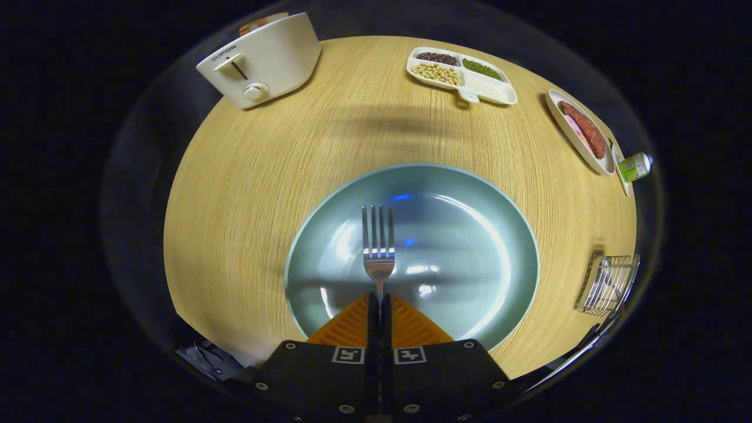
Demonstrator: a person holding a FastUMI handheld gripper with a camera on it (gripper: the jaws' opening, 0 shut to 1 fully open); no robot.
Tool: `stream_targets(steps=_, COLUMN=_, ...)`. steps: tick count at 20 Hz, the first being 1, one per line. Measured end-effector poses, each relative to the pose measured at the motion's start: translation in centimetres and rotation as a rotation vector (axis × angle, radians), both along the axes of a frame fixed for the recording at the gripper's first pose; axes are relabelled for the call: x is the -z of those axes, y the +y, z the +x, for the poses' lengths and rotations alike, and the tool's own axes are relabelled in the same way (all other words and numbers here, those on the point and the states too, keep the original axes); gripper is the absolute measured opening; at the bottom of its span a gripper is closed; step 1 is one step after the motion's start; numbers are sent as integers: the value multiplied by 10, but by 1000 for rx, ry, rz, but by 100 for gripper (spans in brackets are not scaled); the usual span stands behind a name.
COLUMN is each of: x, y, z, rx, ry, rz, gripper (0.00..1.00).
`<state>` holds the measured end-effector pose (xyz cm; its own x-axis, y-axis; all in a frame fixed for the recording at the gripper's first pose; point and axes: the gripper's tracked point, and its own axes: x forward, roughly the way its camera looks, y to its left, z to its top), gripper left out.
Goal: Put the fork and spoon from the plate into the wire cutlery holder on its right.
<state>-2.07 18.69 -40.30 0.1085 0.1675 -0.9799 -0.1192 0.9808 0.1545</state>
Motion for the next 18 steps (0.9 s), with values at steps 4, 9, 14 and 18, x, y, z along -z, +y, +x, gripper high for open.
stream_targets(steps=4, x=-13, y=-12, z=3, rx=21, ry=-71, rz=30, gripper=2)
stream_targets(steps=9, x=-49, y=-54, z=11, rx=96, ry=-179, rz=40, gripper=2)
stream_targets(steps=14, x=-89, y=-130, z=10, rx=202, ry=-276, rz=9, gripper=2)
stream_targets(steps=18, x=-103, y=-203, z=-3, rx=305, ry=-321, rz=-45, gripper=2)
